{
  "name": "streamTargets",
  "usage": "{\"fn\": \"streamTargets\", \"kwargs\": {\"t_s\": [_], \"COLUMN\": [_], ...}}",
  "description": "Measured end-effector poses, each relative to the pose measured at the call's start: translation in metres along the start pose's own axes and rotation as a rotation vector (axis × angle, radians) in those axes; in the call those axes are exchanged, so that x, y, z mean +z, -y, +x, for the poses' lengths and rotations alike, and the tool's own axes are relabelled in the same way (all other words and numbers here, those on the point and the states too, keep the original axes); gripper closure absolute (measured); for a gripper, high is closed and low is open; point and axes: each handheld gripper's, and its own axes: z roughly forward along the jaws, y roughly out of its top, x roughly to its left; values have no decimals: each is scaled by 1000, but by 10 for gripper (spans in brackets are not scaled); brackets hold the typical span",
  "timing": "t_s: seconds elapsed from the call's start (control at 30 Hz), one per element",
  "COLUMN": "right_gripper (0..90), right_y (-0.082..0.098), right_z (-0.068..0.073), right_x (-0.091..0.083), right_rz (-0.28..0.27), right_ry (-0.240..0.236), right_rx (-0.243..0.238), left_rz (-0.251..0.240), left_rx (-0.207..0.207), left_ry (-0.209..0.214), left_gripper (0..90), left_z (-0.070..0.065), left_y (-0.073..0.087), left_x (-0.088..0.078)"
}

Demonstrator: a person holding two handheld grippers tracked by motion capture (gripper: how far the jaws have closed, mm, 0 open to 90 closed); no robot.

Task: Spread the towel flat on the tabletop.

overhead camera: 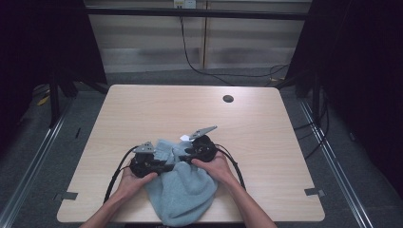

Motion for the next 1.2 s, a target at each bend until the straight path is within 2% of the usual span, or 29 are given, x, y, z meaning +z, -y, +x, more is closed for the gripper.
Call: {"fn": "streamTargets", "kwargs": {"t_s": [0.07, 0.13, 0.27, 0.37, 0.43, 0.53, 0.57, 0.7, 0.83, 0.97, 1.1, 1.17, 1.2], "right_gripper": [728, 831, 851, 853, 854, 856, 861, 862, 863, 864, 864, 864, 864], "right_y": [-1, -2, -3, -8, -12, -17, -19, -25, -36, -63, -100, -115, -120], "right_z": [3, 4, -1, -14, -23, -33, -36, -48, -62, -75, -78, -76, -75], "right_x": [0, -2, -16, -42, -64, -98, -109, -148, -178, -205, -235, -249, -255], "right_rz": [11, -4, -63, -126, -174, -237, -258, -331, -386, -421, -482, -528, -553], "right_ry": [29, 26, 66, 127, 171, 233, 261, 349, 430, 497, 534, 534, 535], "right_rx": [-24, -20, 1, 36, 60, 75, 75, 102, 121, 121, 94, 66, 64], "left_rz": [-2, -7, -62, -127, -173, -227, -264, -329, -365, -442, -521, -561, -573], "left_rx": [2, 2, -22, -37, -63, -71, -84, -99, -85, -72, -55, -35, -24], "left_ry": [-3, -5, -16, -31, -43, -72, -79, -120, -179, -237, -283, -306, -305], "left_gripper": [775, 793, 815, 821, 823, 825, 826, 831, 834, 836, 838, 838, 838], "left_z": [0, 1, 6, 10, 13, 18, 19, 24, 30, 34, 33, 27, 23], "left_y": [-1, -2, -5, -10, -11, -17, -19, -30, -50, -83, -116, -127, -129], "left_x": [-2, -5, -19, -34, -45, -62, -68, -89, -106, -132, -153, -163, -166]}}
